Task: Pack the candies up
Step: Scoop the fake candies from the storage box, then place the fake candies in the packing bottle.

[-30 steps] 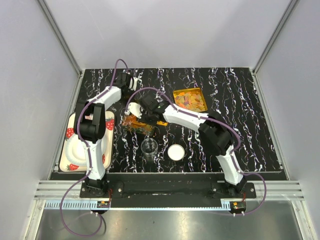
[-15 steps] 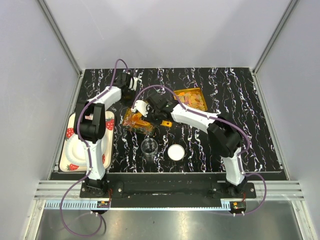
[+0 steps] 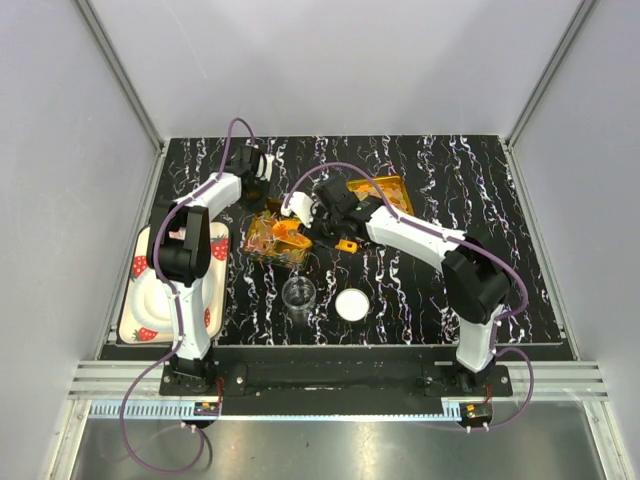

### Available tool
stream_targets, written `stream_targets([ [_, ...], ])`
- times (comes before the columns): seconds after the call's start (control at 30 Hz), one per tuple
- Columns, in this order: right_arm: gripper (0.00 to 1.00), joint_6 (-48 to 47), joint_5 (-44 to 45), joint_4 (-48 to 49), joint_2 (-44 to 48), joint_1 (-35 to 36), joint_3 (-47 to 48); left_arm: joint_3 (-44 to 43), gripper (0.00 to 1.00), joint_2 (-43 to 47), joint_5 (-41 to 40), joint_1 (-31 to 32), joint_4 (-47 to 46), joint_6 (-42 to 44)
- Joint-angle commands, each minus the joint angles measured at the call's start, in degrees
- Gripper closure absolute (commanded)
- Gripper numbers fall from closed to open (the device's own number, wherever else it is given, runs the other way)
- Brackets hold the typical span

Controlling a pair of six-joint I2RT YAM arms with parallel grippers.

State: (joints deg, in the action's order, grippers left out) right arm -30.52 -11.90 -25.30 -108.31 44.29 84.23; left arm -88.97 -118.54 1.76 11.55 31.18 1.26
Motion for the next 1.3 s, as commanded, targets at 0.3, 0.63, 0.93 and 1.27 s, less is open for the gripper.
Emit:
stream_targets([
  [0.3, 1.0, -1.81, -7.7, -1.32, 16.2, -1.31, -5.82, 0.2, 1.0, 2.7, 1.32, -0.65, -3.49, 0.06],
  [0.63, 1.0, -5.77, -8.49, -10.11, 24.72, -1.23, -11.79, 0.2, 1.0, 2.44, 1.4, -0.65, -3.58, -0.03],
  [0.93, 1.0, -8.15, -5.77, -15.13, 29.03, -0.09, -14.88, 0.02, 1.0, 1.91, 1.32, -0.65, -3.58, -0.03],
  [1.27, 1.0, -9.55, 3.37, -17.33, 28.33, 6.33, -15.32, 0.02, 1.0, 1.65, 1.14, -0.65, -3.58, -0.03],
])
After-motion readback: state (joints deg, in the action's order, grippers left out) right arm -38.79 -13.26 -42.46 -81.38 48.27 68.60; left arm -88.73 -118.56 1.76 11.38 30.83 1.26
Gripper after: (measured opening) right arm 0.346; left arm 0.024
